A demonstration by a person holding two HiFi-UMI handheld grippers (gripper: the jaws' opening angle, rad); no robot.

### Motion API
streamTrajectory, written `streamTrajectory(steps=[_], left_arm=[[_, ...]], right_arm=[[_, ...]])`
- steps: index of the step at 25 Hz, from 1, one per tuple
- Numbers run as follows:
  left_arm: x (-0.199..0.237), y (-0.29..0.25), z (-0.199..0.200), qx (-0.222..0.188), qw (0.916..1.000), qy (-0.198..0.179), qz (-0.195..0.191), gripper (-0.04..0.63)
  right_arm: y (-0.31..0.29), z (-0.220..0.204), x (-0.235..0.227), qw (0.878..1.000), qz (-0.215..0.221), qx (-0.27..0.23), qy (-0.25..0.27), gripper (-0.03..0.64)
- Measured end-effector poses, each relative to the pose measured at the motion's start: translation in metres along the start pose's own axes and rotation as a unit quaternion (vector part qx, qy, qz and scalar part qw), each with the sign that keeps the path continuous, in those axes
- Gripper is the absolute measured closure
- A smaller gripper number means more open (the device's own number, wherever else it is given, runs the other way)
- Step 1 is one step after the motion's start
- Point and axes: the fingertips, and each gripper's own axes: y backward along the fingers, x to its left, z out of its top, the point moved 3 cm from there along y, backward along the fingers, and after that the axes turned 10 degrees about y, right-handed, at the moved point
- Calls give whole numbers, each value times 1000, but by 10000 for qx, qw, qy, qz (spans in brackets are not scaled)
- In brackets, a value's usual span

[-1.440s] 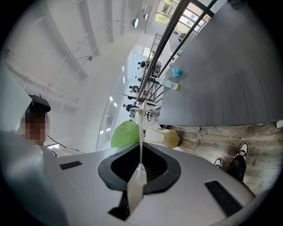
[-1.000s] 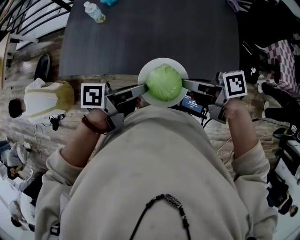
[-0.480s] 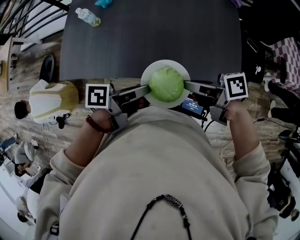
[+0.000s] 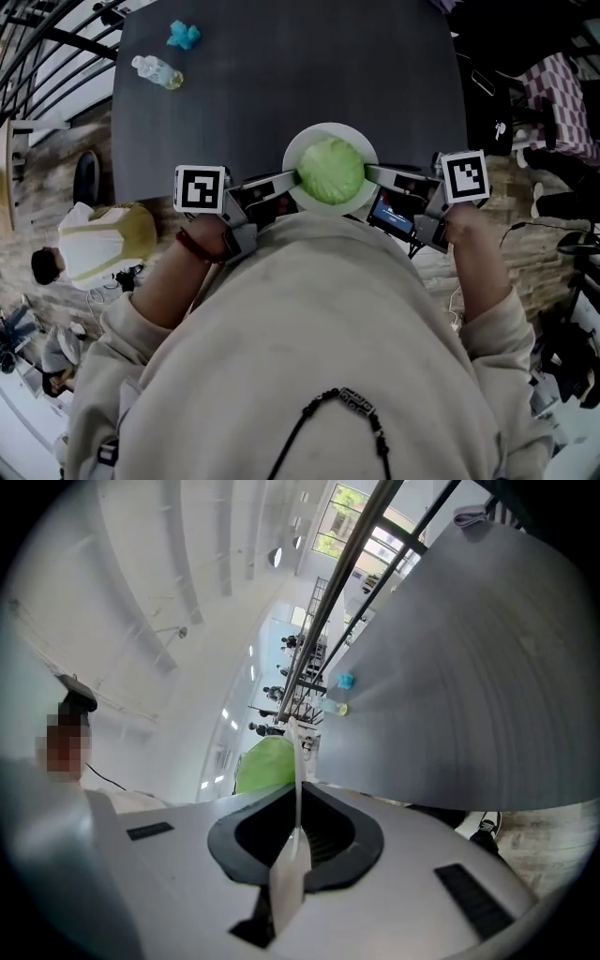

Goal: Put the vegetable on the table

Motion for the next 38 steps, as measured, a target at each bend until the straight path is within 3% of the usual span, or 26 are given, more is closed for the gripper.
streamTrajectory(steps=[5,9,17,20,25,34,38], left_arm=[[-13,9,32,338,9992,-116,-152,578],[-11,25,68,291,9991,-295,45,580],[-13,38,80,512,9979,-390,60,578],[-6,61,97,489,9988,-73,-37,578],[3,77,109,436,9990,72,-80,578],[-7,72,138,197,9997,-52,-136,578],[-13,71,146,28,9998,57,-208,578]], right_arm=[[-12,24,3,9996,-149,-232,-13,591],[-34,47,-5,9991,-218,-359,-85,591],[-48,56,-2,9987,-191,-451,-147,592],[-76,70,-3,9987,-294,-382,-178,592],[-97,78,-3,9987,-283,-300,-315,592],[-94,114,-9,9994,-221,-44,-269,591],[-99,126,-13,9997,-63,-20,-244,591]])
